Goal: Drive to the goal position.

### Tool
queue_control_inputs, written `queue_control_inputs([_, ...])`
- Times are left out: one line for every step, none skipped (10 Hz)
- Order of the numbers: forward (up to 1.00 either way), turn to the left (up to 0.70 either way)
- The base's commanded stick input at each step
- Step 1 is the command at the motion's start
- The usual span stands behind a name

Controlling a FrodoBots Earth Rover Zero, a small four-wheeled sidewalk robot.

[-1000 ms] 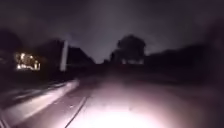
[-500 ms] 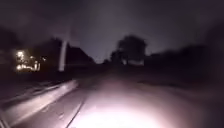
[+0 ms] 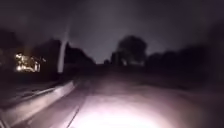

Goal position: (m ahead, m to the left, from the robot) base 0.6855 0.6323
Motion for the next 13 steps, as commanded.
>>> queue_control_inputs([0.70,0.00])
queue_control_inputs([0.70,0.00])
queue_control_inputs([0.70,0.00])
queue_control_inputs([0.70,0.00])
queue_control_inputs([0.70,0.00])
queue_control_inputs([0.70,0.00])
queue_control_inputs([0.70,0.00])
queue_control_inputs([0.70,0.00])
queue_control_inputs([0.70,0.00])
queue_control_inputs([0.70,0.00])
queue_control_inputs([0.70,0.00])
queue_control_inputs([0.70,0.00])
queue_control_inputs([0.70,0.00])
